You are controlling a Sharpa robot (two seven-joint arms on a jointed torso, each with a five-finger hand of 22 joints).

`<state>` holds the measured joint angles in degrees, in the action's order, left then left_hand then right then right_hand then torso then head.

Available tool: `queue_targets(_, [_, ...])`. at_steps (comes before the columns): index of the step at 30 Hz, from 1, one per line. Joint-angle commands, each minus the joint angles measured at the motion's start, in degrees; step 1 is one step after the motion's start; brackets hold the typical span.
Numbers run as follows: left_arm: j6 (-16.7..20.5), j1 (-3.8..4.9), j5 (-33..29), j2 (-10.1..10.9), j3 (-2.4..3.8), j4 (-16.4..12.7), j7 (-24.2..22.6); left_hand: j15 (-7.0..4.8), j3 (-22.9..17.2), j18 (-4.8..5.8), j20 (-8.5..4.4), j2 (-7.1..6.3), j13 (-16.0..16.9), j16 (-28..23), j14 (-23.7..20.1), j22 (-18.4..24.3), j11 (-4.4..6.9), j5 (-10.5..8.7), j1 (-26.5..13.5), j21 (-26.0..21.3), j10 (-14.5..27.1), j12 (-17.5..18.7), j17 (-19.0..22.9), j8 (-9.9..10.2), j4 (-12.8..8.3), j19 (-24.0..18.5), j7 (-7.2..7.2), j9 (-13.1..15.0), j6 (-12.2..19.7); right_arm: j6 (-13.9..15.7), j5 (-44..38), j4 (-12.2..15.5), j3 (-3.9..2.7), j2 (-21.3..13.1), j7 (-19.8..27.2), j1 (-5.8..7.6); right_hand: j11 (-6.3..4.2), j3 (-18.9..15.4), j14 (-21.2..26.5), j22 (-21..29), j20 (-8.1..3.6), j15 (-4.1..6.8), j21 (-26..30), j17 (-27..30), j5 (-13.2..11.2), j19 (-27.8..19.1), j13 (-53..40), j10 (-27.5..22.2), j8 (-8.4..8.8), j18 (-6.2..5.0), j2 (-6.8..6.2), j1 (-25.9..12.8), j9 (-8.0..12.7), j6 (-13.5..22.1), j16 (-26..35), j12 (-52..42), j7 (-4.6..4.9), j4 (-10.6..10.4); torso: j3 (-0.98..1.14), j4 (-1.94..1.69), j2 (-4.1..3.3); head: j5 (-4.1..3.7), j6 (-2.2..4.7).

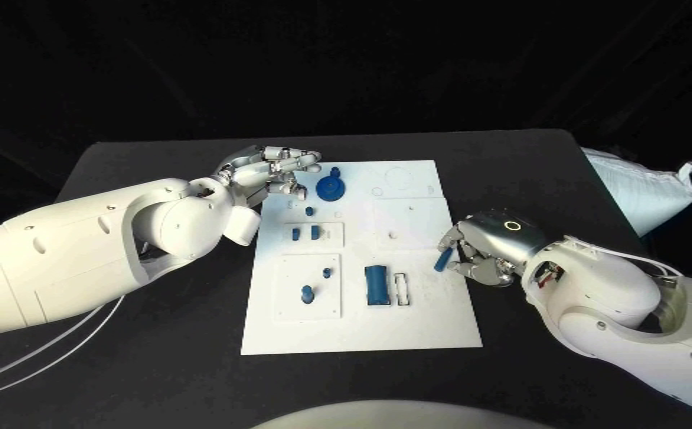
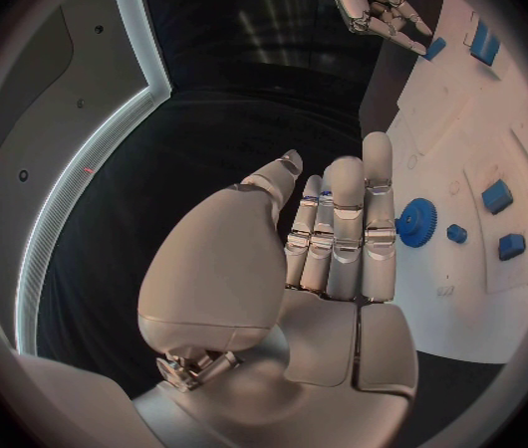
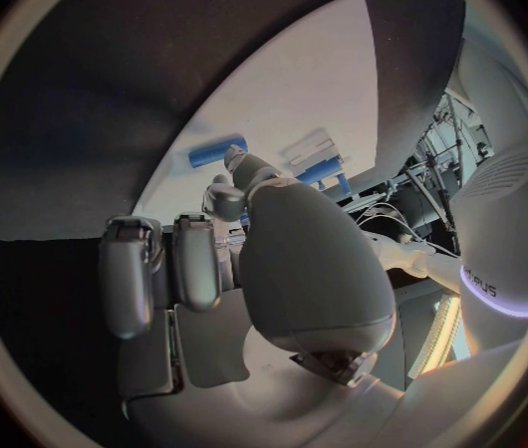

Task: Assemble the parts on the task board

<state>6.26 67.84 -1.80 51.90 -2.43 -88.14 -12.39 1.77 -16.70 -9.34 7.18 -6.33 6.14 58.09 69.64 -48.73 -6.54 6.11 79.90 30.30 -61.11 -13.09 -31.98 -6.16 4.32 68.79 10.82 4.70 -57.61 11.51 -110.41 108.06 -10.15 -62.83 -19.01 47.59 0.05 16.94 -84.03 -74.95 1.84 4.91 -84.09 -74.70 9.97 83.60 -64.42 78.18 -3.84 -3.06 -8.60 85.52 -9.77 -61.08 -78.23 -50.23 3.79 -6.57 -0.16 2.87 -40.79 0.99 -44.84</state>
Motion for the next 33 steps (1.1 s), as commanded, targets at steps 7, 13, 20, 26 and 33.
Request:
queue_targets(7, [-1.0, 0.00, 0.2, -0.1, 0.03, -0.1, -0.3, 0.01, 0.2, -1.10, 0.29, 0.12, 0.1, 0.3, -0.5, 0.1, -0.16, 0.00, 0.2, -0.3, 0.4, -0.4, 0.1, -0.3, -0.2, -0.1, 0.06, -0.1, 0.3, -3.8, -2.5, -0.6, 0.16, 0.5, -0.6, -0.15, -1.00, 0.6, -3.1, -6.1, -0.56, 0.58, 0.0, -0.1, -0.3, 0.0, 0.0, 0.5, 0.15, 0.63, -0.04, 0.2, 0.1, -0.1, 0.0, -0.3, -0.49, -0.1, 0.02, 0.09, 0.03, 0.20, -0.17])
queue_targets(13, [-1.0, -0.01, 0.2, -0.1, 0.03, 0.0, -0.2, 0.01, 0.2, -1.10, 0.29, 0.12, 0.1, 0.3, -0.5, 0.1, -0.16, 0.00, 0.2, -0.3, 0.4, -0.4, 0.1, -0.3, -0.2, -0.1, 0.06, -0.1, 0.3, -2.6, -2.9, -0.7, 0.18, 1.0, -0.9, -0.22, -1.21, 1.5, -3.1, -6.1, -0.73, 0.74, 0.0, -0.2, -0.3, 0.0, -0.1, 0.4, 0.20, 0.63, -0.13, 0.2, 0.4, -0.2, 0.0, -0.5, -0.62, 0.1, 0.00, -0.02, 0.04, 0.18, -0.16])
queue_targets(20, [-1.0, -0.03, 0.2, 0.0, 0.03, -0.1, -0.2, 0.01, 0.2, -1.10, 0.29, 0.12, 0.1, 0.3, -0.5, 0.1, -0.16, 0.00, 0.2, -0.3, 0.4, -0.4, 0.1, -0.3, -0.2, -0.1, 0.06, -0.1, 0.3, 4.4, -3.3, 0.4, 0.17, 0.5, -2.6, -0.45, -0.33, 2.1, -3.4, -6.7, -0.64, 0.36, -0.4, -1.0, 0.0, 0.5, -2.0, 1.4, -0.20, 0.82, -0.73, -1.7, 0.6, -1.6, -0.7, -3.7, 0.41, -0.6, 0.03, 0.05, -0.01, 0.27, -0.27])
queue_targets(26, [-1.1, -0.05, 0.2, 0.2, 0.03, -0.1, -0.1, 0.01, 0.2, -1.10, 0.28, 0.18, 0.1, 0.4, -0.6, 0.1, -0.17, 0.00, 0.4, -0.3, 0.5, -0.5, 0.1, -0.4, -0.3, 0.0, 0.08, -0.1, 0.3, 7.7, -2.9, 1.5, 0.16, -0.2, -3.6, -0.72, -0.15, 2.2, -3.4, -6.8, -0.53, 0.22, -0.4, -1.0, 0.0, 0.5, -2.1, 1.4, -0.23, 0.84, -0.95, -2.0, 0.7, -1.9, -0.7, -3.8, 0.64, -0.7, -0.01, 0.12, 0.04, 0.13, -0.27])
queue_targets(33, [-1.2, -0.07, 0.4, 0.3, 0.03, -0.2, 0.0, 0.01, 0.2, -1.10, 0.28, 0.18, 0.1, 0.4, -0.6, 0.1, -0.17, 0.00, 0.4, -0.3, 0.5, -0.5, 0.1, -0.4, -0.3, 0.0, 0.08, -0.1, 0.3, 8.4, -0.2, 3.6, 0.13, -1.7, -6.6, -1.06, 0.52, 2.5, -3.3, -6.7, -0.18, -0.26, -0.4, -0.9, 0.3, 0.5, -1.3, 0.7, -0.31, 0.83, -1.42, -3.4, 0.9, -2.5, -0.5, -2.7, 1.54, -1.5, 0.00, 0.15, 0.03, -0.06, -0.20])
